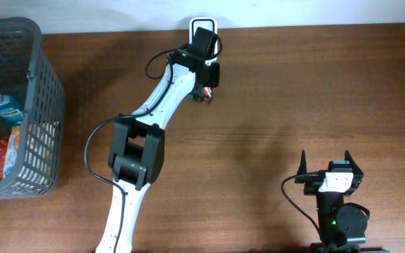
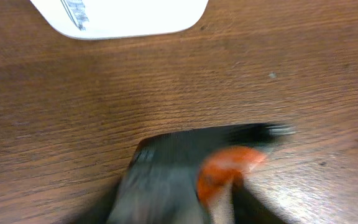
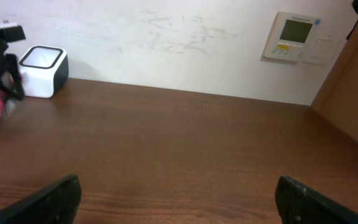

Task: Scan the item barcode
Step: 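Carry the black-and-red bag to the scanner and drop it beside it, then return the left gripper to the basket and grasp the orange packet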

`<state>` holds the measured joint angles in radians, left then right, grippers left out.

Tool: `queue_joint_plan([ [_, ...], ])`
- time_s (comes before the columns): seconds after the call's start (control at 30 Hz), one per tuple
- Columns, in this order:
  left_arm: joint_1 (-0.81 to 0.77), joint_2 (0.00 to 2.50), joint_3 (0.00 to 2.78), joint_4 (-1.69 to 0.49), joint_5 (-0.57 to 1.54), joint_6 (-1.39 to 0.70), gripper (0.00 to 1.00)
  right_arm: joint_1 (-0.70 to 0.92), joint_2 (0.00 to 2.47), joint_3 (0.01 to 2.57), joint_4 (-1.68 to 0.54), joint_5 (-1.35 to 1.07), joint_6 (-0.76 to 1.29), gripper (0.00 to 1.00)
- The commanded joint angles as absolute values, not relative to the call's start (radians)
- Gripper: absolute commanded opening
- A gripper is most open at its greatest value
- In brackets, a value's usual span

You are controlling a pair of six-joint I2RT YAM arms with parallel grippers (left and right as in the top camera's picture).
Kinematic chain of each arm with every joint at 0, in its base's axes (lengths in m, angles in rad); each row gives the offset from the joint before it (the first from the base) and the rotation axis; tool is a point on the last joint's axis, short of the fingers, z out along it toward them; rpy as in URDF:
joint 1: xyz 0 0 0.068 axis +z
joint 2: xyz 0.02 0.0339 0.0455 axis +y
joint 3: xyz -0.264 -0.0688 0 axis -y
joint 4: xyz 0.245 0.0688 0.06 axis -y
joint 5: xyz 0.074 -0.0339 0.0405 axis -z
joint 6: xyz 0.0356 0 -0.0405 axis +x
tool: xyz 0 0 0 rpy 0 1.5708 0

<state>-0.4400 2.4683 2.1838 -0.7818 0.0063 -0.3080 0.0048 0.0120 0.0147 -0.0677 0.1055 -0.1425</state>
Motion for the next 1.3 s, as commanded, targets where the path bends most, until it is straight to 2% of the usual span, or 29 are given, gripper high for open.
queue_joint_plan([
  [0.0, -0.438, 2.492, 2.191, -0.779, -0.007, -0.31, 0.65, 0.013, 0.006, 0.006, -0.07, 0.117, -0.15, 0.98],
  [0.07, -0.438, 2.492, 2.191, -0.777, -0.007, -0.31, 0.73, 0.013, 0.006, 0.006, -0.07, 0.117, -0.15, 0.98],
  [0.23, -0.43, 2.477, 2.245, -0.827, 0.004, -0.31, 0.73, 0.013, 0.006, 0.006, -0.07, 0.117, -0.15, 0.98],
  [0.3, -0.418, 2.455, 2.308, -0.887, 0.003, -0.309, 0.76, 0.013, 0.006, 0.006, -0.07, 0.117, -0.15, 0.98],
  [0.53, -0.339, 2.318, 2.585, -1.203, 0.002, -0.25, 0.75, 0.013, 0.006, 0.006, -0.07, 0.117, -0.15, 0.98],
  [0.6, -0.305, 2.272, 2.626, -1.279, -0.006, -0.217, 0.82, 0.013, 0.006, 0.006, -0.07, 0.117, -0.15, 0.98],
  [0.63, -0.285, 2.248, 2.638, -1.307, -0.017, -0.215, 0.91, 0.013, 0.006, 0.006, -0.07, 0.117, -0.15, 0.98],
  [0.7, -0.223, 2.183, 2.648, -1.354, -0.027, -0.215, 0.99, 0.013, 0.006, 0.006, -0.07, 0.117, -0.15, 0.98],
  [0.87, -0.047, 2.053, 2.648, -1.412, -0.026, -0.216, 0.99, 0.013, 0.006, 0.006, -0.07, 0.117, -0.15, 0.98],
  [0.97, 0.133, 1.997, 2.648, -1.454, -0.027, -0.276, 0.99, 0.013, 0.006, 0.006, -0.07, 0.117, -0.15, 0.98],
  [1.13, 0.375, 2.001, 2.646, -1.516, -0.025, -0.463, 0.99, 0.013, 0.006, 0.006, -0.07, 0.117, -0.15, 0.98],
  [1.17, 0.444, 2.009, 2.645, -1.524, -0.022, -0.472, 0.99, 0.013, 0.006, 0.006, -0.07, 0.117, -0.15, 0.98],
  [1.27, 0.518, 2.029, 2.645, -1.538, -0.023, -0.471, 0.99, 0.013, 0.006, 0.006, -0.07, 0.117, -0.15, 0.98],
])
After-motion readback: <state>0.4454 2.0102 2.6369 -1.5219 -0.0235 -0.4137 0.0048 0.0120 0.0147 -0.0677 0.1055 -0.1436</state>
